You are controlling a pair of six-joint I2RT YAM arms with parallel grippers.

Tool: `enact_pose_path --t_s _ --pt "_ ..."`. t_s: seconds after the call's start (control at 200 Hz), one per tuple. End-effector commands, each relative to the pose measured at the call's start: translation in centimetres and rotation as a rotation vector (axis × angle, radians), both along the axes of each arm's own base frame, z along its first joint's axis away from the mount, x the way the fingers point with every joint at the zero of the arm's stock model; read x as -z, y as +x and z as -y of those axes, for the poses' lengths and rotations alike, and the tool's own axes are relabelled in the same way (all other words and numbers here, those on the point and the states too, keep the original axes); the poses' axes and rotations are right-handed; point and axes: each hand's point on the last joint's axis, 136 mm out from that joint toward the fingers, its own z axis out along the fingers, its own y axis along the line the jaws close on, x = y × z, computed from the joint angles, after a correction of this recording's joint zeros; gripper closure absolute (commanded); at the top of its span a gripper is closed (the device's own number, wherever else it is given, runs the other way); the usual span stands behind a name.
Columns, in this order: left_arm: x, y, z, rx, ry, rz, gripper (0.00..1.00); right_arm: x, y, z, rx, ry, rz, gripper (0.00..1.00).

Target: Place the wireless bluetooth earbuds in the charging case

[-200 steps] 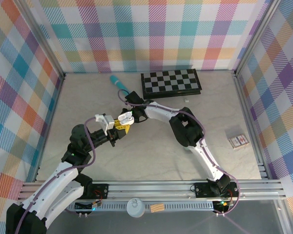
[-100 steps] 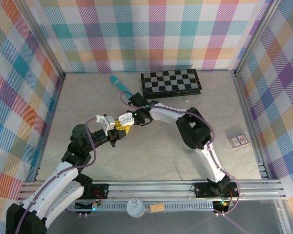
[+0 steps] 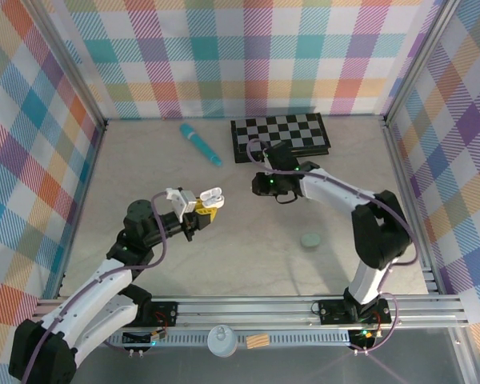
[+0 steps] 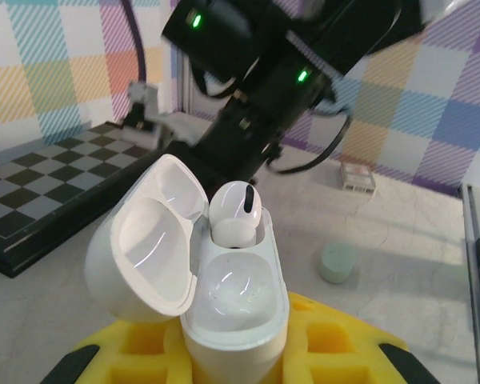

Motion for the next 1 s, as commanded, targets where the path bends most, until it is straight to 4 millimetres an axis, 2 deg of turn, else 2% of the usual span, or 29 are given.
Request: enact_pose_path --t_s 0.0,0.16,0.355,0.57,0.8,0.995 --pt "0.1 0.2 0.8 0.017 0.036 0.037 0.94 -2.2 -2.4 1.9 -0.137 -0.108 0.079 0.81" --pt "2.0 0.7 2.3 0.054 0.049 0.006 0.94 -5.5 -4.6 3.4 -0.261 -0.184 0.182 0.81" --pt "3.2 0.8 3.5 0.106 0.063 -0.016 0.94 -9.1 -6.7 3.4 -0.405 -0.263 0.322 0.81" --pt "3.7 0.3 4.4 0.163 0.072 -0.031 0.94 -12.1 -8.9 1.3 -0.569 -0.274 0.422 0.81" --pt "3.5 -0.4 5.1 0.220 0.061 -0.048 0.94 -13.7 -10.8 -2.0 -0.730 -0.266 0.566 0.82" --pt "3.0 -0.9 5.3 0.251 0.040 -0.065 0.94 -14.1 -12.3 -4.4 -0.836 -0.261 0.629 0.82"
